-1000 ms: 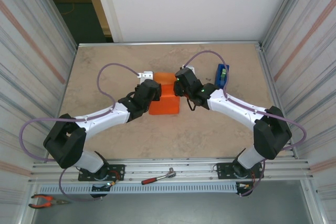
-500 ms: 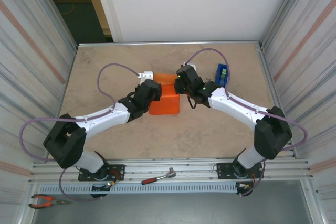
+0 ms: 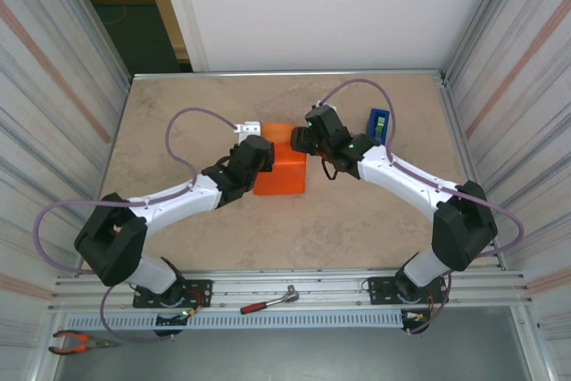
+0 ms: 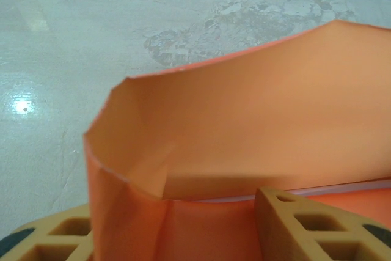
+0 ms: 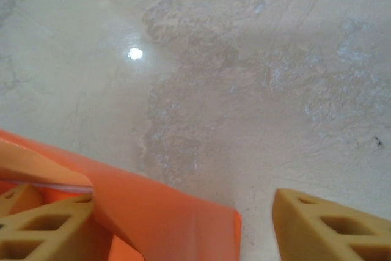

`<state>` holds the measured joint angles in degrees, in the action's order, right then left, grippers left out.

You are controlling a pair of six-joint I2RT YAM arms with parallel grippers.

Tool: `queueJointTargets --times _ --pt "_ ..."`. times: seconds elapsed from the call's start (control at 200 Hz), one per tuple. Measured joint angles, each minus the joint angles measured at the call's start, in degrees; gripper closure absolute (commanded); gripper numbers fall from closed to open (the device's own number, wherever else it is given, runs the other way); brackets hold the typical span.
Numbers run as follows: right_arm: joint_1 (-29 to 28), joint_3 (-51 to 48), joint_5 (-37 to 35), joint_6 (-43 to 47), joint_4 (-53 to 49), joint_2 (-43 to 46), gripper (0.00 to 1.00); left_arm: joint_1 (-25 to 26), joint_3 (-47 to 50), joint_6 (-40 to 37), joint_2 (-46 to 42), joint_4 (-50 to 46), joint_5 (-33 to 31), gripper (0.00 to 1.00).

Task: Wrap the gift box in paper
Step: Fold the seventh fold of the wrapping paper on the gift box.

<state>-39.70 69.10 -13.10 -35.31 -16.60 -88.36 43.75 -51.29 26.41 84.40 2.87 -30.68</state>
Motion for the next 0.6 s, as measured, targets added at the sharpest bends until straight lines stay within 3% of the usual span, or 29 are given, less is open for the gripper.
queueJointTargets --times 0.055,0.095,0.115,0.135,0.215,0.476,0.596 --pt "0.11 0.59 0.59 -0.02 0.17 0.00 0.99 0.00 -0.13 0.00 0.15 0.11 -0.07 0.48" --pt "0.09 0.87 1.29 -0.02 0.46 0.00 0.72 0.00 -0.22 0.00 0.24 0.15 -0.07 0.48" --pt "0.09 0.94 1.51 -0.04 0.63 0.02 0.48 0.00 -0.31 0.00 0.31 0.13 -0.11 0.49" --pt "0.00 0.96 1.60 0.07 0.72 0.07 0.34 0.00 -0.33 0.00 0.33 0.02 -0.17 0.49" --pt "0.09 0.90 2.29 0.24 0.68 0.94 0.13 0.00 -0.35 0.00 0.37 -0.02 -0.35 0.49" --pt "4.72 -7.61 3.37 -2.62 3.37 15.19 0.11 0.15 -0.59 0.00 0.57 -0.09 -0.61 0.50" --pt "10.84 -12.26 7.04 -7.37 5.11 18.01 0.28 0.15 -0.61 0.00 0.59 -0.11 -0.70 0.50"
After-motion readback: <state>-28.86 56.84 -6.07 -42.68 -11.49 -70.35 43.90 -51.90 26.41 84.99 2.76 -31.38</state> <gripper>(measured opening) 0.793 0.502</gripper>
